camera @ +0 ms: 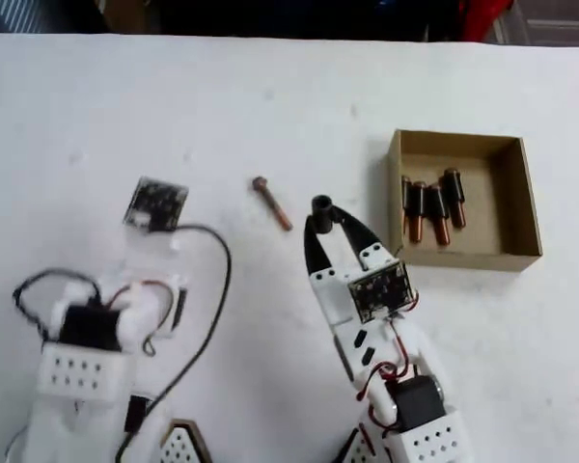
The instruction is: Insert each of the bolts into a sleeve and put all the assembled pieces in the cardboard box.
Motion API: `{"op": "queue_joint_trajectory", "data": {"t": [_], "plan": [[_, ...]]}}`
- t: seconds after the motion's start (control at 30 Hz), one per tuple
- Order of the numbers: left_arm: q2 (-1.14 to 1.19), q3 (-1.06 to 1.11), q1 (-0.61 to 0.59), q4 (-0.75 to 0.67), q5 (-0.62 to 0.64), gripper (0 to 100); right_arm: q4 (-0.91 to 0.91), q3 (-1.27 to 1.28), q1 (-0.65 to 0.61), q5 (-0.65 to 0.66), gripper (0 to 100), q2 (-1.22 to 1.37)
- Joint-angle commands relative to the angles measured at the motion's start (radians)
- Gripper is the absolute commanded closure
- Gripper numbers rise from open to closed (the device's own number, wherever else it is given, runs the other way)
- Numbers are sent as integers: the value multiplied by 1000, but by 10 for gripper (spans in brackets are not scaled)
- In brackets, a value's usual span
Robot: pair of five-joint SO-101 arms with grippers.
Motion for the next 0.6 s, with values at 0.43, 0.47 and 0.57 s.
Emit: {"op": "queue_joint_trajectory", "data": {"t": [0.43, 0.47, 0.57], "plan": [[889, -694, 53, -12, 173, 976, -4, 52, 73, 9, 981, -15], [921, -726, 68, -11, 192, 976, -4, 54, 73, 9, 981, -15], [1003, -798, 139, -9, 249, 976, -4, 54, 74, 9, 981, -15]]}}
